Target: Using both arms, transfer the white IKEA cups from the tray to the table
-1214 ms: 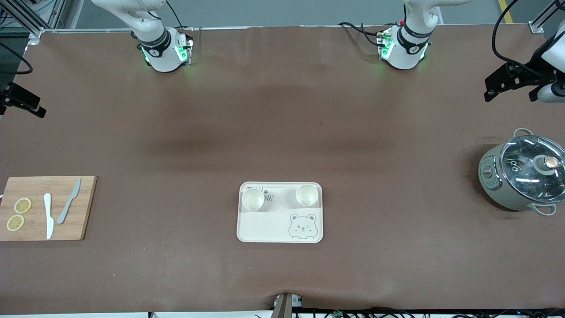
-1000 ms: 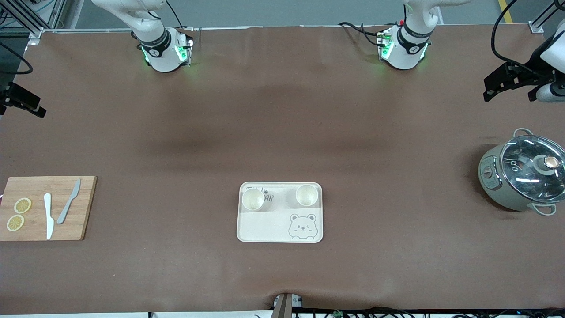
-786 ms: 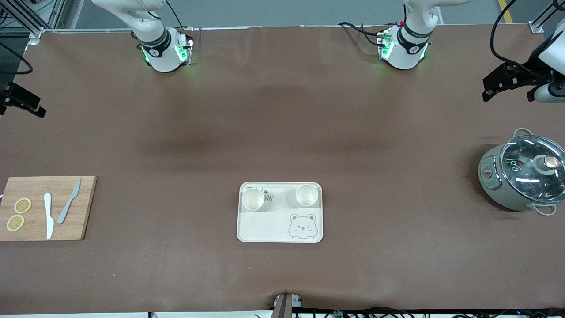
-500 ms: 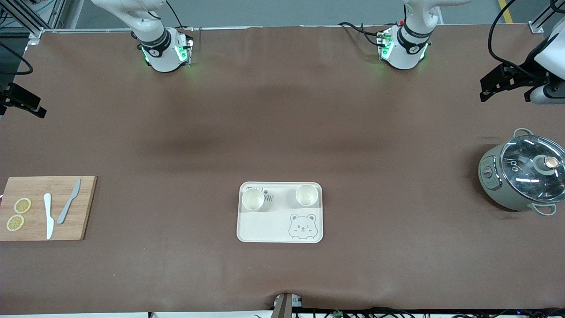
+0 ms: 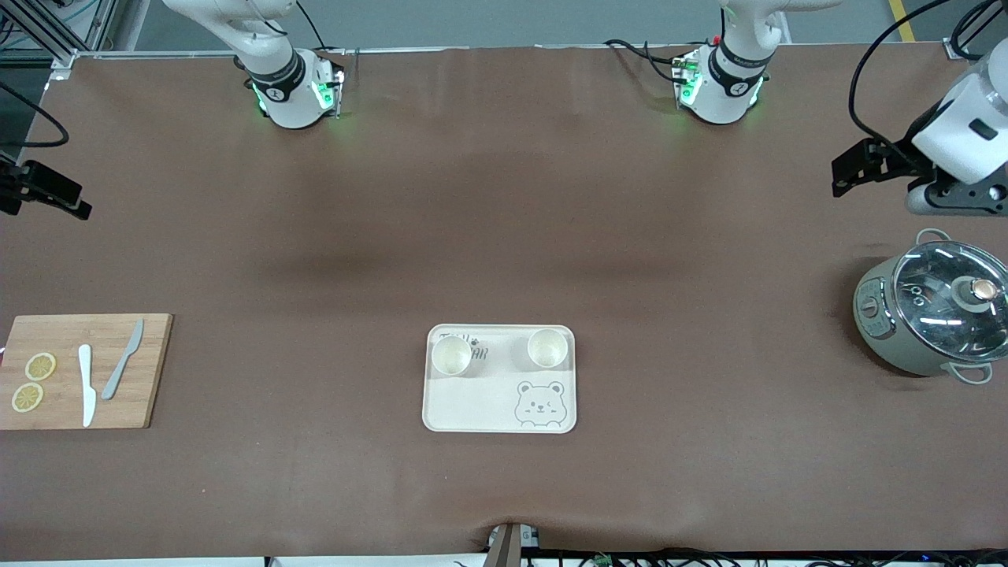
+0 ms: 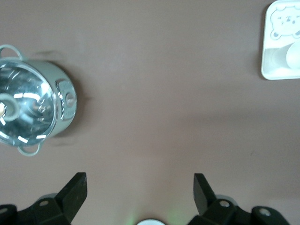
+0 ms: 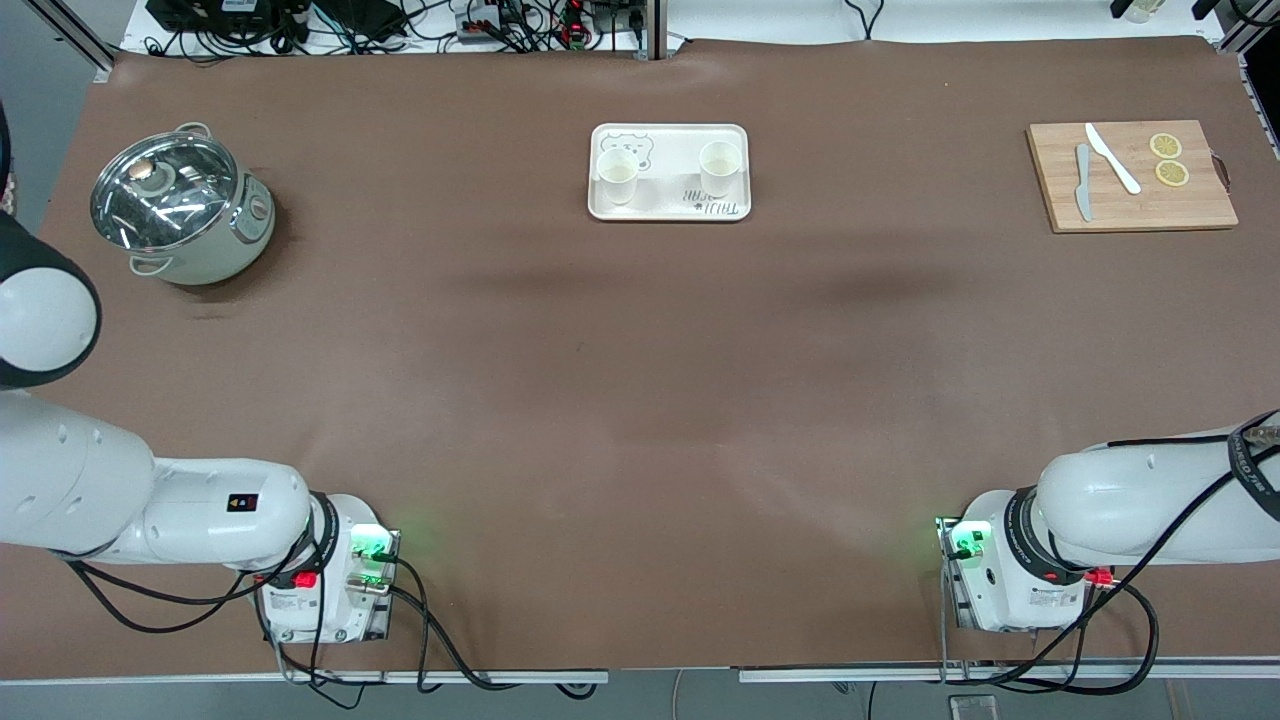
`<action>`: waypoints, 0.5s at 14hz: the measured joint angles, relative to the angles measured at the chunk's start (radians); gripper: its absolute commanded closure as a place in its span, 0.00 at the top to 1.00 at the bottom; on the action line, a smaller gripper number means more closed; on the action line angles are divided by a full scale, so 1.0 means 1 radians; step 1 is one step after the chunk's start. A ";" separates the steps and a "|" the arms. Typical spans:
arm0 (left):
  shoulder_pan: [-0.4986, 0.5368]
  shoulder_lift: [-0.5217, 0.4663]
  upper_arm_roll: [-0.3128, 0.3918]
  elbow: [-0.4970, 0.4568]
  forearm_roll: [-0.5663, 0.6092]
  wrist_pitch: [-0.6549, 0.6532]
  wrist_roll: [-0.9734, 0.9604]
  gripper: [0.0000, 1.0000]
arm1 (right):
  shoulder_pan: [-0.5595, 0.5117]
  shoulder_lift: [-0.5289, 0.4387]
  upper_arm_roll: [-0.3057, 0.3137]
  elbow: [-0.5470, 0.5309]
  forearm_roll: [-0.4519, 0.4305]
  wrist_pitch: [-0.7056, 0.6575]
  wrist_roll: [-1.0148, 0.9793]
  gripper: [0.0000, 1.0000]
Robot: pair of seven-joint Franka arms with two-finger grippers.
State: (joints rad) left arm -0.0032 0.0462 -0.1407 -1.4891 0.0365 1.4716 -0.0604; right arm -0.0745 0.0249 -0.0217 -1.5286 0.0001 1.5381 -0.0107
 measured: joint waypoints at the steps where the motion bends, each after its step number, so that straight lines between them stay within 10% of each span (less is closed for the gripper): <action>1: -0.004 0.016 -0.006 0.000 0.000 0.019 -0.002 1.00 | 0.000 0.014 -0.001 0.000 0.000 0.017 0.000 1.00; 7: -0.013 0.097 -0.013 0.001 -0.032 0.053 -0.005 1.00 | 0.019 0.073 0.003 0.000 0.001 0.058 -0.002 1.00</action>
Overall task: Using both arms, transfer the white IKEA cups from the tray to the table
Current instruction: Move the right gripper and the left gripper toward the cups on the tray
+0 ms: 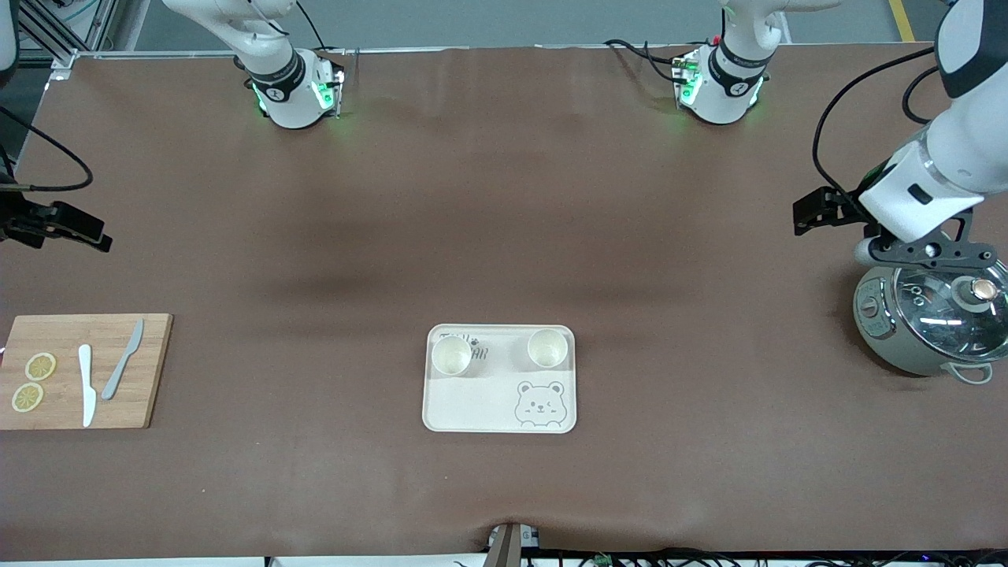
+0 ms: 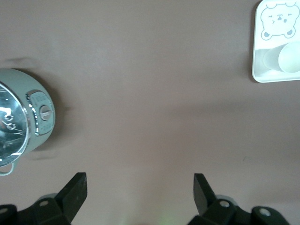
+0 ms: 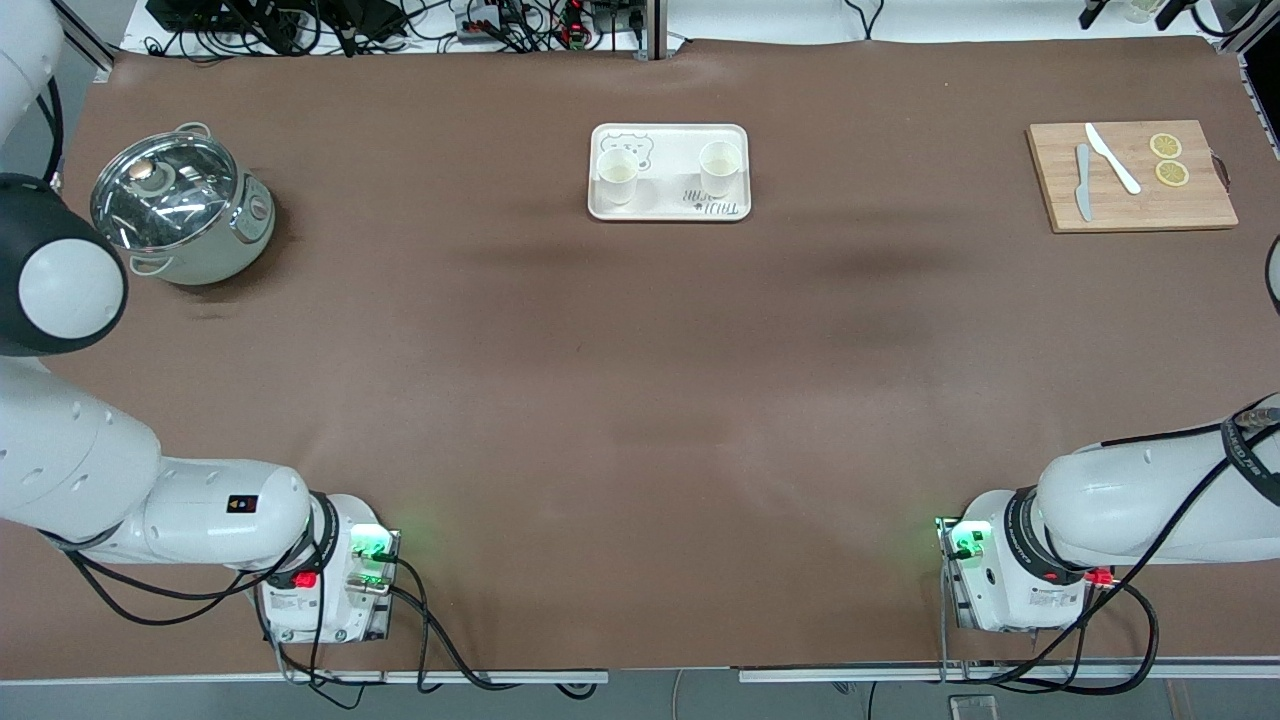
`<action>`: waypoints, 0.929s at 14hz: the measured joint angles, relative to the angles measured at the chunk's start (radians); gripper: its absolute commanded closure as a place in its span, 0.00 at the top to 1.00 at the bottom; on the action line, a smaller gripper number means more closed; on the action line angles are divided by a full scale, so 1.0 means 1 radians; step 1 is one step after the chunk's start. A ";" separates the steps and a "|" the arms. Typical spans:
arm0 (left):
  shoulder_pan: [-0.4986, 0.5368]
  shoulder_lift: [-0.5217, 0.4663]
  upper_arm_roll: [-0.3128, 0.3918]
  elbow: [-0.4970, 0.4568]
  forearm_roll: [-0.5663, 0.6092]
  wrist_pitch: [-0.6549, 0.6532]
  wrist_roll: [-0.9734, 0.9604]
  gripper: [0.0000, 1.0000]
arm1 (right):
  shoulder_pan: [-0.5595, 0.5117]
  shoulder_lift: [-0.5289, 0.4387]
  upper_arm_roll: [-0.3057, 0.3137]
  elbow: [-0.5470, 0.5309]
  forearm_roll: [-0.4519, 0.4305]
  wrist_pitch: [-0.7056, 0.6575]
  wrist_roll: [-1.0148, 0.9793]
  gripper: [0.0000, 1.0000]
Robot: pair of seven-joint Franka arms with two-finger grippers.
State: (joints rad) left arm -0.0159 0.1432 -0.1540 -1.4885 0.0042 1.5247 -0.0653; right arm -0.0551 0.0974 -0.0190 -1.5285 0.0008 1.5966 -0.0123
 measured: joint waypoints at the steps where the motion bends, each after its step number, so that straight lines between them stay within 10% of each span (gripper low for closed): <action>1: -0.004 0.014 0.000 0.000 -0.003 0.002 0.000 1.00 | 0.004 0.007 0.001 0.000 0.000 0.001 0.000 1.00; 13: -0.242 0.279 -0.004 -0.003 -0.011 0.223 -0.391 1.00 | -0.003 0.124 -0.009 0.002 0.002 0.030 0.002 1.00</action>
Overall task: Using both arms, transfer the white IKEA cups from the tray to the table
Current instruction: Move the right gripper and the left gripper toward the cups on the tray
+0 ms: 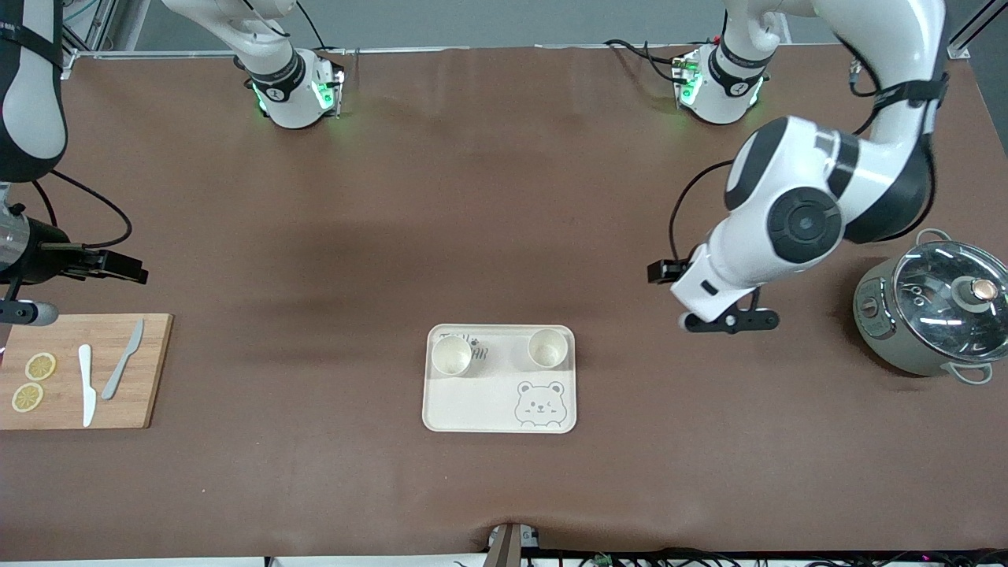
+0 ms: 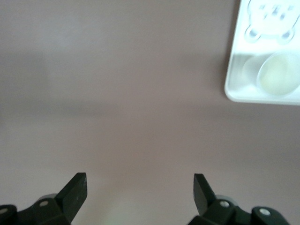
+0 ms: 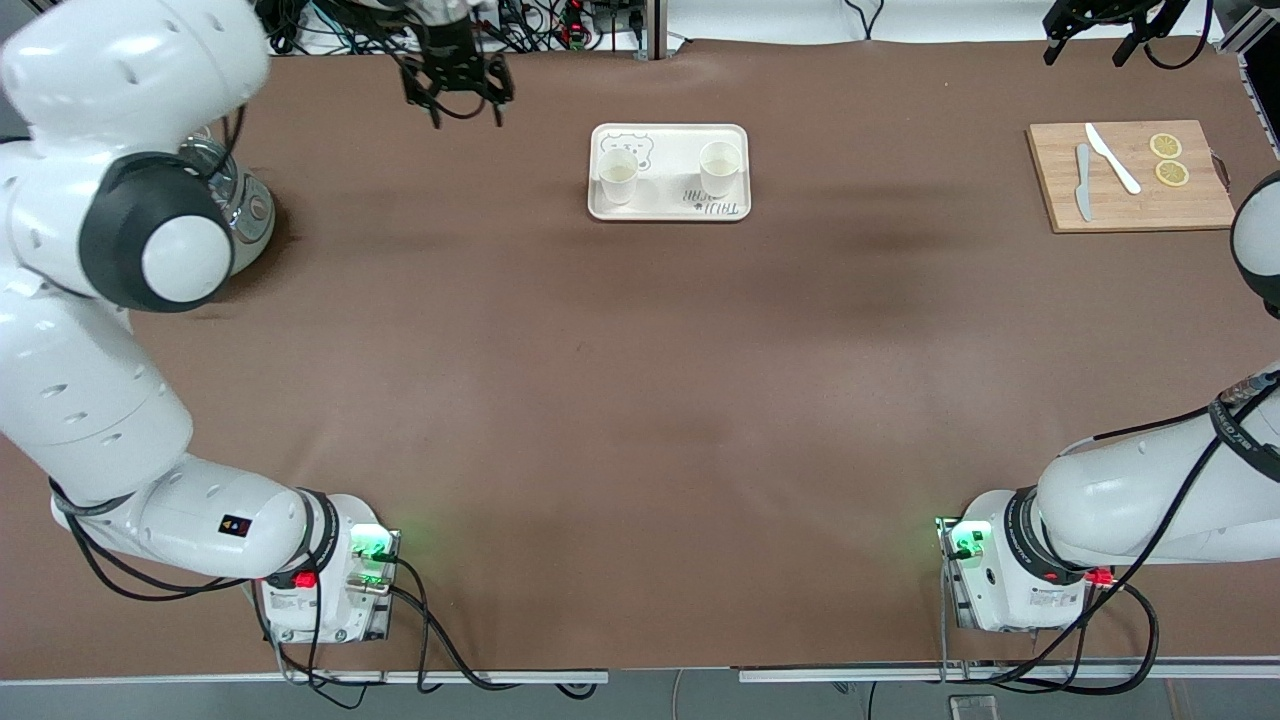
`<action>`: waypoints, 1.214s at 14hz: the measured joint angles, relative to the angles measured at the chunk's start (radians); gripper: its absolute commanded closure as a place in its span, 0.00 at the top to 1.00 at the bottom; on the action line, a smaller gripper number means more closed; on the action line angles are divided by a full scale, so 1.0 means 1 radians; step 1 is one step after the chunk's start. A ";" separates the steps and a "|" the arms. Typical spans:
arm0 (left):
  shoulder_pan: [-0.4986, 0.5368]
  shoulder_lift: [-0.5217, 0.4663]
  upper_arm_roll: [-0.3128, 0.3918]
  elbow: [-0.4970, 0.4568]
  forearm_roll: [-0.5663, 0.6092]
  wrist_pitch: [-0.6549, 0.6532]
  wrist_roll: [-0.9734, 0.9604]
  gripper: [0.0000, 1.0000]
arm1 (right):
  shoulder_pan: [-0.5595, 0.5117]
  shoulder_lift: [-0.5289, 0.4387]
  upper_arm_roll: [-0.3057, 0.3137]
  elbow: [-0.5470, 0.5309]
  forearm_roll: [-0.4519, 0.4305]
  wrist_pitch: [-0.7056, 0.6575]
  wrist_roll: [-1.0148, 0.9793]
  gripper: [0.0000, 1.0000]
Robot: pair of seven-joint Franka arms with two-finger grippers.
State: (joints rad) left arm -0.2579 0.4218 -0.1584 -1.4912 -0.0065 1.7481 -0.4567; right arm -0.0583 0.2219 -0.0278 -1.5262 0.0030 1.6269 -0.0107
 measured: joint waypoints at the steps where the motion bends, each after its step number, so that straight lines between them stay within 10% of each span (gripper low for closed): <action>1: -0.008 0.025 0.000 0.000 0.000 0.045 -0.019 1.00 | 0.000 0.006 0.000 0.000 0.000 0.000 0.001 1.00; 17: -0.132 0.275 -0.002 0.029 0.000 0.534 -0.159 0.88 | 0.104 0.266 0.010 0.001 0.195 0.234 0.276 1.00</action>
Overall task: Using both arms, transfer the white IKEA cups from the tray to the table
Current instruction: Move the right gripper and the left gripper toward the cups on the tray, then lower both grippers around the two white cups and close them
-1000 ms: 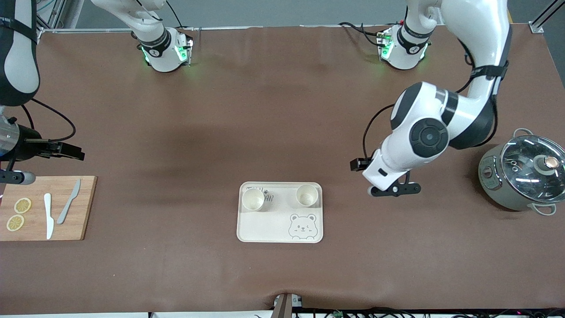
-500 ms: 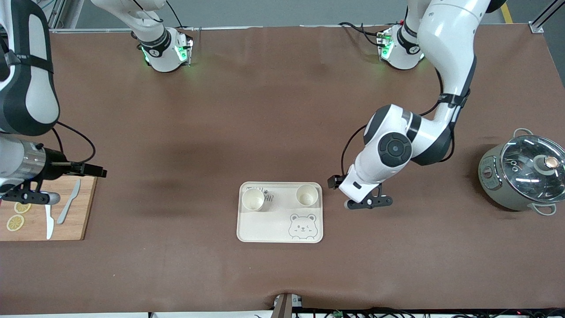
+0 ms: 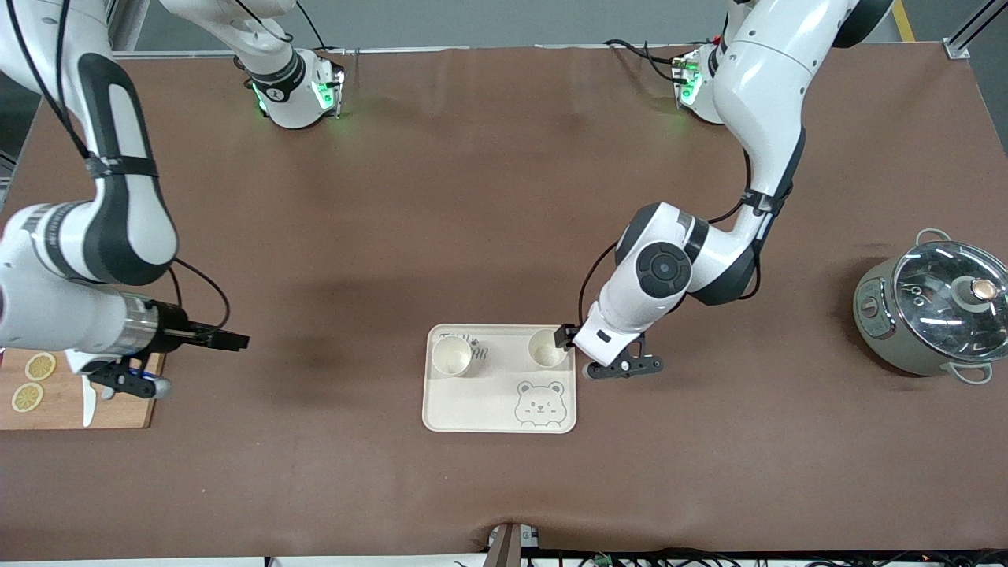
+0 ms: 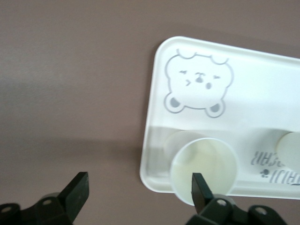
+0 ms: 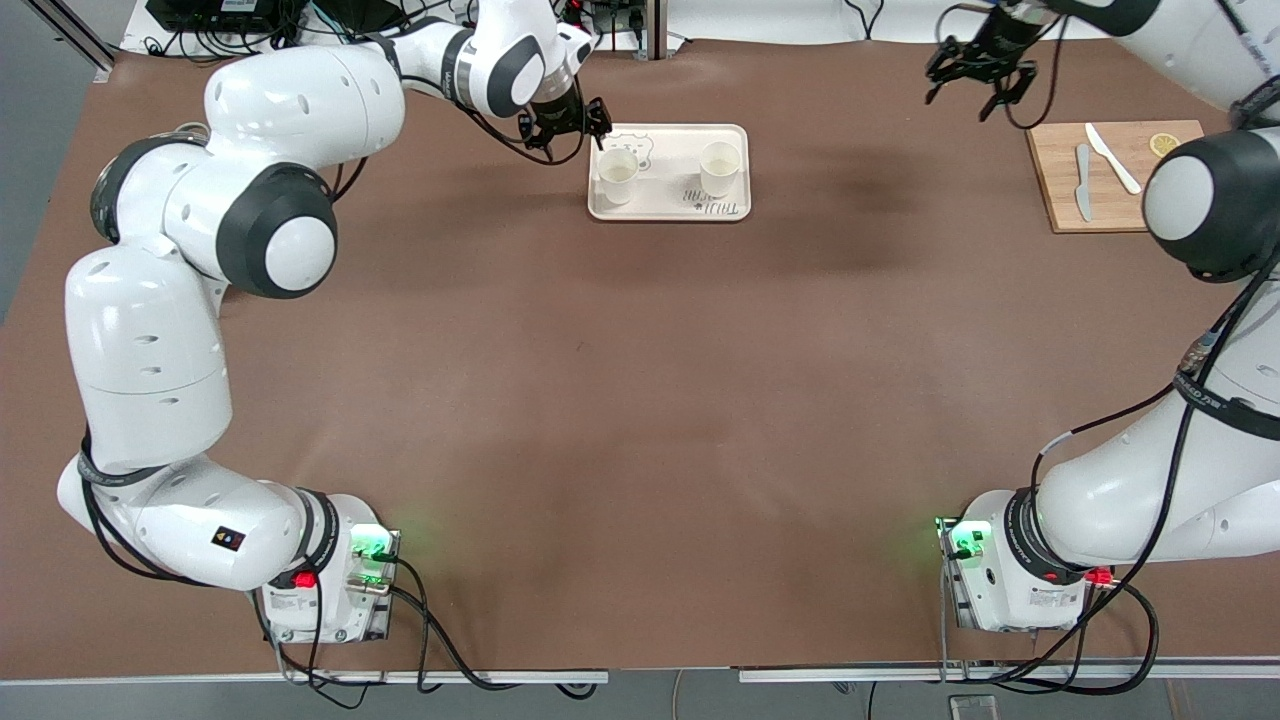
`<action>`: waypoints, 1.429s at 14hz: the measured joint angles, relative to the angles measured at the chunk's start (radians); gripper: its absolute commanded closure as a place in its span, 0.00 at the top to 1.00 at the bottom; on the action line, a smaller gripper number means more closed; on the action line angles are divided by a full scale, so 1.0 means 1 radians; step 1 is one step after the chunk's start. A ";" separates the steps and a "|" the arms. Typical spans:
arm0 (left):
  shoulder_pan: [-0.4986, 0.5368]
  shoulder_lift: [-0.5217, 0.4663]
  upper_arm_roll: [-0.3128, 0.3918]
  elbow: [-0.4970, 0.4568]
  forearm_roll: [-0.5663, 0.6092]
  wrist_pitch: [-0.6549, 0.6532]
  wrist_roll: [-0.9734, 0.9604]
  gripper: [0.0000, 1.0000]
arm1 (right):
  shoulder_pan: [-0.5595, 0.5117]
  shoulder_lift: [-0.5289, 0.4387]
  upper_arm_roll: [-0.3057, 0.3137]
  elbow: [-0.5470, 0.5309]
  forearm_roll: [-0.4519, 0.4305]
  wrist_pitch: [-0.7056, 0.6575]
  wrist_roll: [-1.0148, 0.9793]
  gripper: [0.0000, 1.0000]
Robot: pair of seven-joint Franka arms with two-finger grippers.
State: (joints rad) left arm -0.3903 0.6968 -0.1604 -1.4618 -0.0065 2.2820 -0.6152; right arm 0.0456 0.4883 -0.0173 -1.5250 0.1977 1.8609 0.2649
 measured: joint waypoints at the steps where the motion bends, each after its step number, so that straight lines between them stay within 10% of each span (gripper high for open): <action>1: -0.005 0.008 0.000 0.015 0.000 0.008 -0.001 0.87 | 0.019 0.008 0.001 0.000 0.000 0.000 0.042 1.00; 14: -0.036 0.101 0.000 0.047 0.000 0.141 -0.001 0.60 | 0.164 0.101 0.004 0.096 0.001 0.032 0.501 1.00; 20: -0.039 0.108 0.000 0.048 0.000 0.141 -0.001 0.15 | 0.316 0.156 0.008 0.120 0.001 0.136 0.797 1.00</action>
State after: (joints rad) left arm -0.4297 0.8047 -0.1608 -1.4140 -0.0065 2.4227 -0.6161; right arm 0.3619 0.6440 -0.0091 -1.4051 0.1992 1.9965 1.0620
